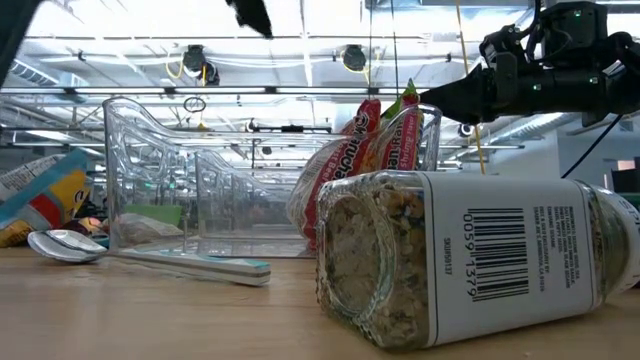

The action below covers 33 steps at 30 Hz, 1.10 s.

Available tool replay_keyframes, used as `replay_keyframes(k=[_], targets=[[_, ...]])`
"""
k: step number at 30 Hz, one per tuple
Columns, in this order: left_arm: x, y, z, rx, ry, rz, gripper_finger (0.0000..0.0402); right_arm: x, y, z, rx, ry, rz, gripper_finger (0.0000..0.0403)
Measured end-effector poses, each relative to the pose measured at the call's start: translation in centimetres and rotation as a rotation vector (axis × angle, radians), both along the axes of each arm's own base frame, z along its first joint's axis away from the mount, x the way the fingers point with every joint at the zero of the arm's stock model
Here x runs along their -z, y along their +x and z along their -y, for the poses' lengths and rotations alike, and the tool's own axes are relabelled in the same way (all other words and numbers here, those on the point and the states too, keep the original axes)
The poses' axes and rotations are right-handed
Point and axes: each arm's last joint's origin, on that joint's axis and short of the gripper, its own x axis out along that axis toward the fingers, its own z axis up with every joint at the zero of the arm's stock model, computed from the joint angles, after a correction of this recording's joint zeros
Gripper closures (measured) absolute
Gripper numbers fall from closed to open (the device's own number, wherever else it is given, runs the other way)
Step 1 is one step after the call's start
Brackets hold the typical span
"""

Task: Pick & Place Food Item
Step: Put the brown seasoning bottle into the middle transparent bin

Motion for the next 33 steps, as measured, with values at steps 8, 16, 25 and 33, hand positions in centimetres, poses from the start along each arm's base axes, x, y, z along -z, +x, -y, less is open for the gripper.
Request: replay_keyframes(k=[8,16,25,33], targets=[[-5.5,-8.4,3.8,0.107,-0.035,0.332,0.0231,-0.1,0.0,0.0,-0.006,0.024,0.013,0.019],[0.0,-13.5,6.7,0.023,-0.028,0.488,0.0231,-0.3,0.0,0.0,-0.008,0.045,0.037,0.019],[13.1,-15.2,8.8,-0.053,-0.115,0.78,0.0231,-0.4,0.0,0.0,-0.009,0.059,0.053,0.019],[21.8,-14.7,10.0,0.002,-0.187,1.219,0.0231,-0.4,0.0,0.0,-0.014,0.122,0.076,0.019]])
